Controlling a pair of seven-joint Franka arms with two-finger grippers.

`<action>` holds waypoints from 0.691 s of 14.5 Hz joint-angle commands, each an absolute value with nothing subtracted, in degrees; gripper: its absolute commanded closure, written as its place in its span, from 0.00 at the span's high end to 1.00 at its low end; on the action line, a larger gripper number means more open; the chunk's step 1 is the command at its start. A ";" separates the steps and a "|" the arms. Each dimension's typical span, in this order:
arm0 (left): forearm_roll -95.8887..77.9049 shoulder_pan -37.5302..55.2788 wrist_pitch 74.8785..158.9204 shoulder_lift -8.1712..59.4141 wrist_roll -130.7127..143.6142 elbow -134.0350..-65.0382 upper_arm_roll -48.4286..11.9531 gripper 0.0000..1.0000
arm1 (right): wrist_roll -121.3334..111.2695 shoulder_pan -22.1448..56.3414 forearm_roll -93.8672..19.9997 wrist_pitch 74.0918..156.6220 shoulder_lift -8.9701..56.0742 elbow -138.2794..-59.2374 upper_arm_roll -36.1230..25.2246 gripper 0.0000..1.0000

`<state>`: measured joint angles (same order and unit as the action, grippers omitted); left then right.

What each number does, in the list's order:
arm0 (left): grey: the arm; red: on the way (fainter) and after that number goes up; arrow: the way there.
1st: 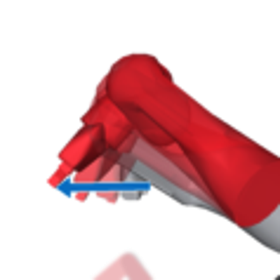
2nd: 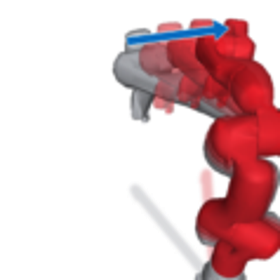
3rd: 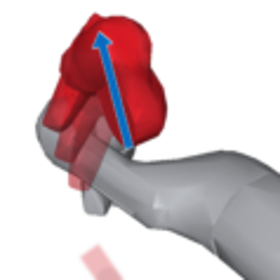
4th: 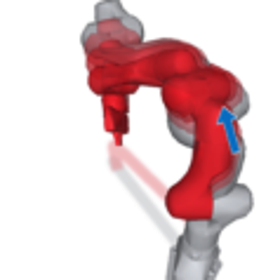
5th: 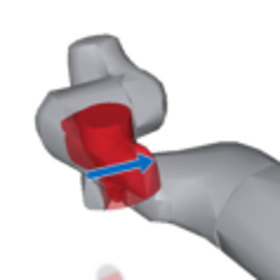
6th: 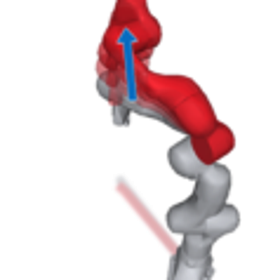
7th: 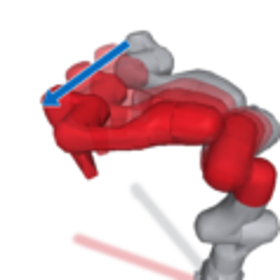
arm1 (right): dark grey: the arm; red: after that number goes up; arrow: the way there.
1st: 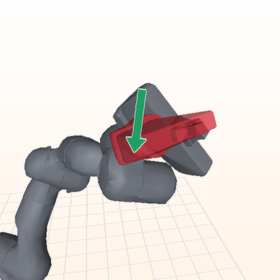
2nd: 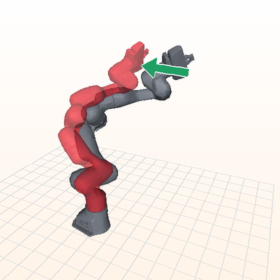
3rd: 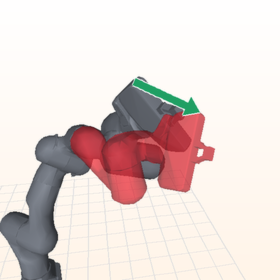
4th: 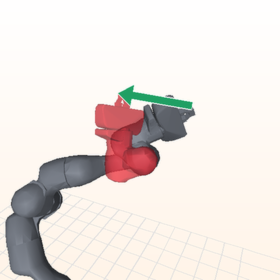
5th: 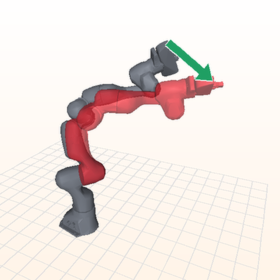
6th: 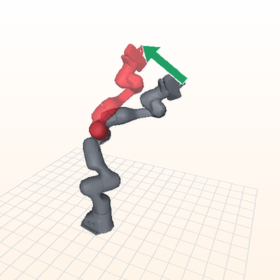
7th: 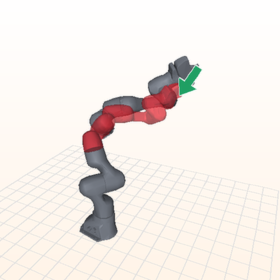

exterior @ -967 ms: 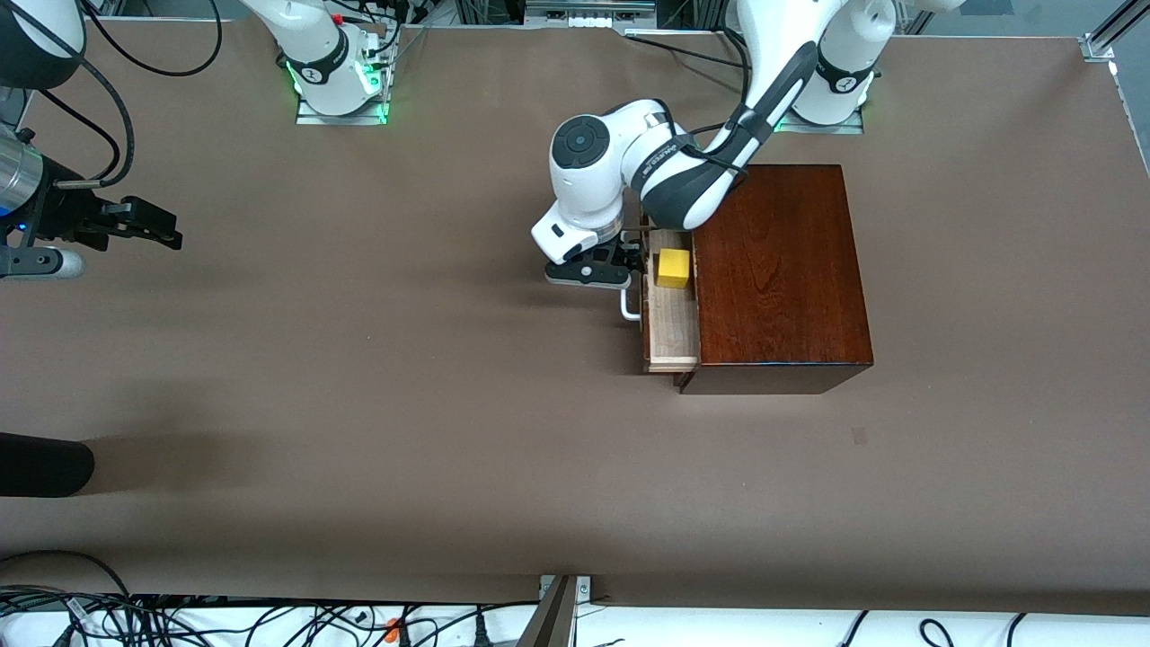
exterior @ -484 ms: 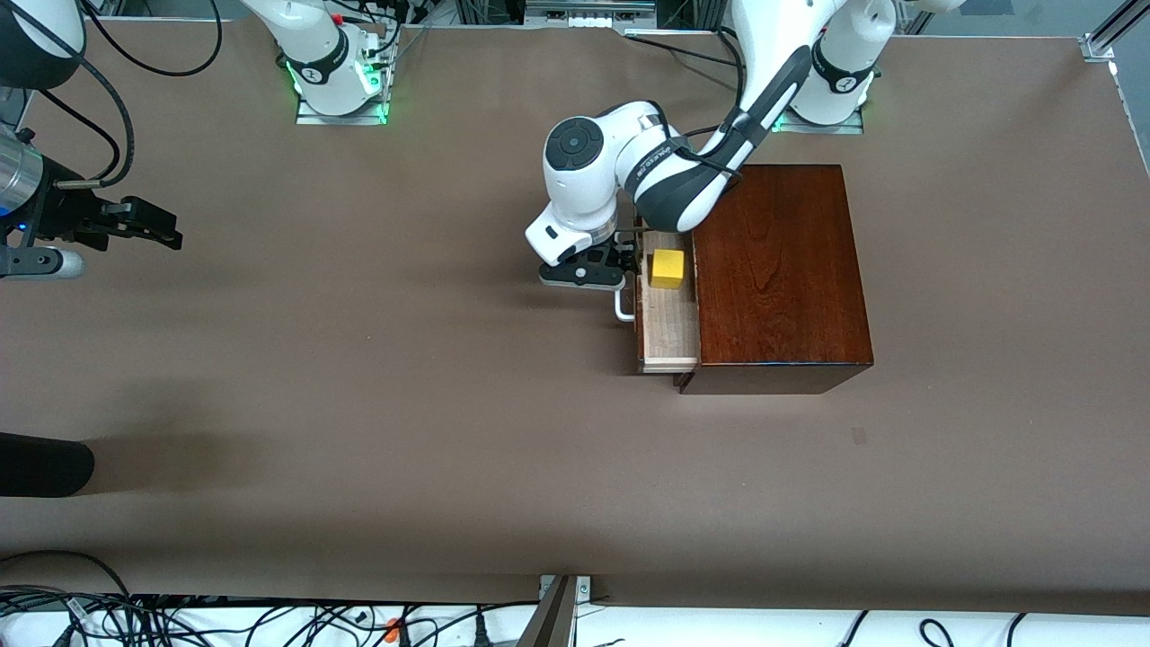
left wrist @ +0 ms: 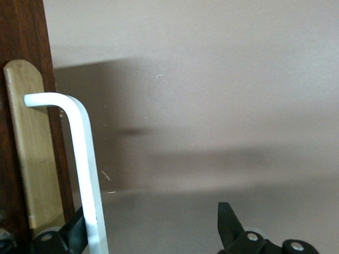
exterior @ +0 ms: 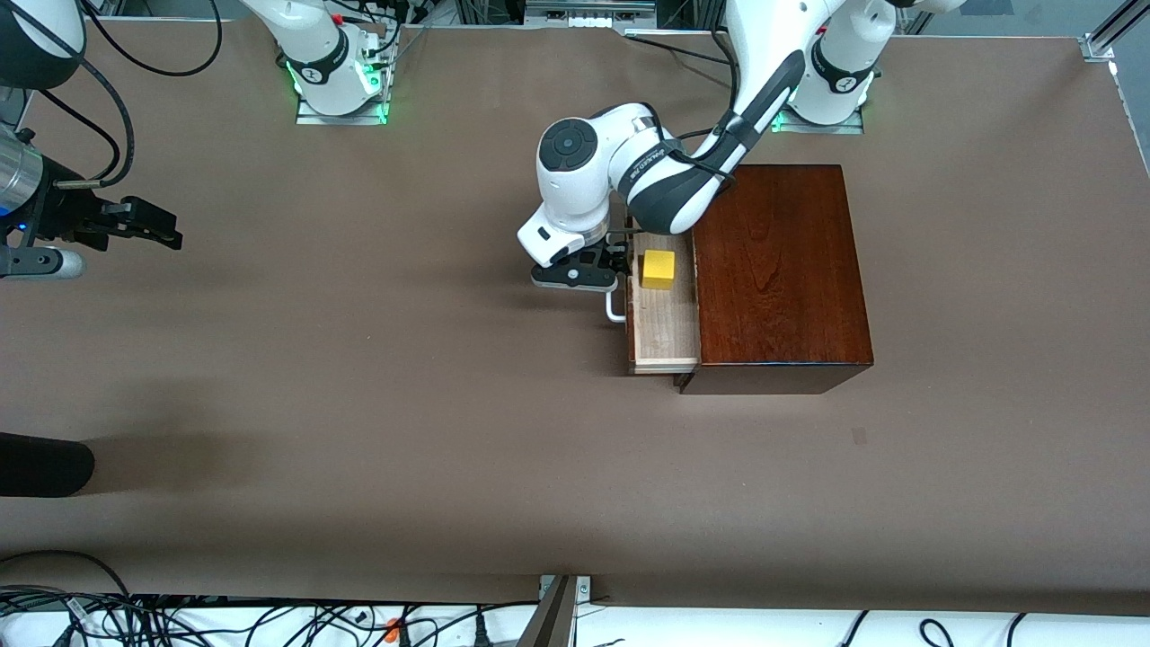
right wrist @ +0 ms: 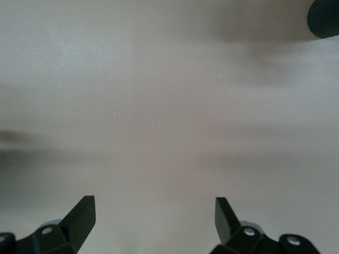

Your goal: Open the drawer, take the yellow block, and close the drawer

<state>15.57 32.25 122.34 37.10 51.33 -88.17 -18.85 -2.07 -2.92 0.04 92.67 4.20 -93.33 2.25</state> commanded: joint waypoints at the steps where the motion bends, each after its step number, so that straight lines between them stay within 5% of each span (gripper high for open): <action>1: 14.59 33.14 123.22 38.94 51.24 -84.73 -18.90 1.00 | -2.99 -3.60 -0.79 92.37 3.78 -93.52 2.64 1.00; 10: 14.60 32.79 112.33 35.43 50.98 -84.47 -19.07 1.00 | -2.99 -3.60 -0.79 92.37 3.78 -93.43 2.64 1.00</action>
<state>15.55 32.41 116.18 37.10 51.31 -85.18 -19.47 -2.07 -2.92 0.04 92.67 4.21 -93.33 2.25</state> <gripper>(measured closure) 0.000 0.000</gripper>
